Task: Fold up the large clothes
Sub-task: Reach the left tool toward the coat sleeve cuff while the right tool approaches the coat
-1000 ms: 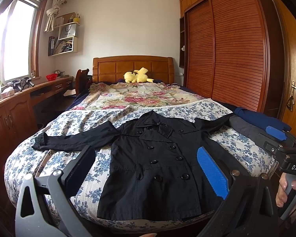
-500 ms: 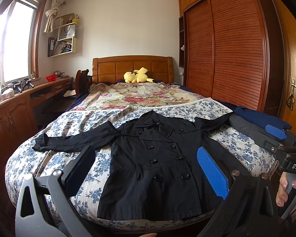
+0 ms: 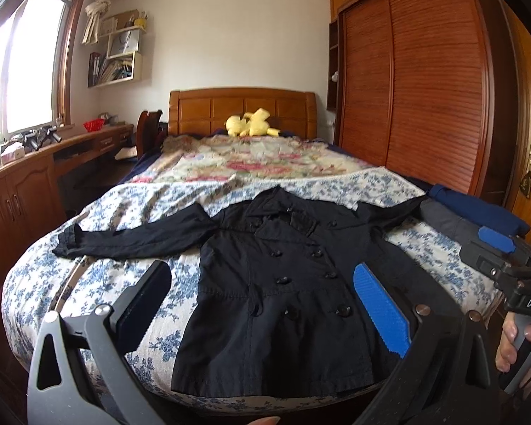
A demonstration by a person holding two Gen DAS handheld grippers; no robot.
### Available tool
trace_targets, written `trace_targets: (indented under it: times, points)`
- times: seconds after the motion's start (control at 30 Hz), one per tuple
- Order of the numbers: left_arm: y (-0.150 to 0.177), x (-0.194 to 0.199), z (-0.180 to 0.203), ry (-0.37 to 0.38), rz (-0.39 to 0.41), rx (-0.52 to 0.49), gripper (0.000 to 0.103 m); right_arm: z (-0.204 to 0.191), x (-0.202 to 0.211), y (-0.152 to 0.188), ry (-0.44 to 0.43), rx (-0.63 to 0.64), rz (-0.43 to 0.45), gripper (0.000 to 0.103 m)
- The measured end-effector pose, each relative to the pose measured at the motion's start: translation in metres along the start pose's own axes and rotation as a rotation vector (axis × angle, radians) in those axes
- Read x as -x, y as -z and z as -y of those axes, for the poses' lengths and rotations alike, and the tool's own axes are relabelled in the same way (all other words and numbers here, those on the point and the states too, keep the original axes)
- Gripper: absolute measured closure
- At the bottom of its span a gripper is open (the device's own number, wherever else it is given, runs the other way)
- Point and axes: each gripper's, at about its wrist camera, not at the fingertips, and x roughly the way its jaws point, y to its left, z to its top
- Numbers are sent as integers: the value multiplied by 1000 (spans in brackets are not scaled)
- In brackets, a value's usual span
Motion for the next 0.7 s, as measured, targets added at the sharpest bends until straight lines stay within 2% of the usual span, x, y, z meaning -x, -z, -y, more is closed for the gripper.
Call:
trace_targets:
  times: [0.1,0.23,0.43,0.7]
  points:
    - [8,-20,-9,-16,-34,0,0,1,-18,3,-8,3,-18,0]
    - [20,-46,-21,10,-95,17,0,5,-45,7,-31,14,-34,0]
    - [36,-84,-42,-2,-158,36,0,6,-94,14,-83,31,-77,0]
    - [52,-118,-76,-72,-231,58,0,5,-162,13,-148,51,-114,0]
